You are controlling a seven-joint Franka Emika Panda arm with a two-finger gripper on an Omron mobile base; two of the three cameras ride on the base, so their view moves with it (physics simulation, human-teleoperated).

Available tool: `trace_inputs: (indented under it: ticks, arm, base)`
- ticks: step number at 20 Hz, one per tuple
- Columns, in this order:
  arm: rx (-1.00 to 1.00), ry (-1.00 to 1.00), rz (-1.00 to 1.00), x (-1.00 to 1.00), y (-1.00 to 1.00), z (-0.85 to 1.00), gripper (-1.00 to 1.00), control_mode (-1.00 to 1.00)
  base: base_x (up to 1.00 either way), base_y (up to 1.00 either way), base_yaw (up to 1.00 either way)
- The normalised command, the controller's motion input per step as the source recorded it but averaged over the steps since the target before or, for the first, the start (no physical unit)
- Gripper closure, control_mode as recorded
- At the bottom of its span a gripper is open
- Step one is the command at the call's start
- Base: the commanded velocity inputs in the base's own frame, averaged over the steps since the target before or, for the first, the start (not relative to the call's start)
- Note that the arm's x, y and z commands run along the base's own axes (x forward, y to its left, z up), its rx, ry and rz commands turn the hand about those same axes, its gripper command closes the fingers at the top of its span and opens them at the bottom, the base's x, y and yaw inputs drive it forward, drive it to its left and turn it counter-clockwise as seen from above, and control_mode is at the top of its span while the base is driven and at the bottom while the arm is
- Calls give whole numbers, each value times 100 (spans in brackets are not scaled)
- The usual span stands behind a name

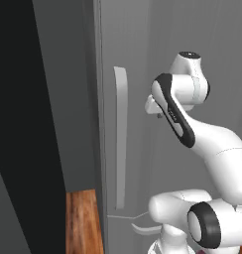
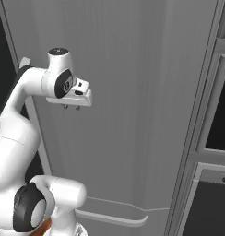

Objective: Take the cake and cupcake from the fridge and place them on the empty tray on the dining counter.

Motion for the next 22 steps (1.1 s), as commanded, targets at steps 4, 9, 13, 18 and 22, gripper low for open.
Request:
trace_inputs:
  ticks: [4,9,13,18,22]
  arm:
    - [-1,-13,0,-59,0,0,-100,-100]
    - [0,-35,0,-100,-16,-4,-100,-100]
    - [0,-26,0,-95,-6,-4,-100,-100]
    - [-4,-32,0,-78,0,-9,-100,-100]
    - [0,-31,0,-61,0,-2,-100,-100]
  base:
    - [0,0,0]
    - [0,0,0]
    - [0,0,0]
    - [0,0,0]
    - [0,0,0]
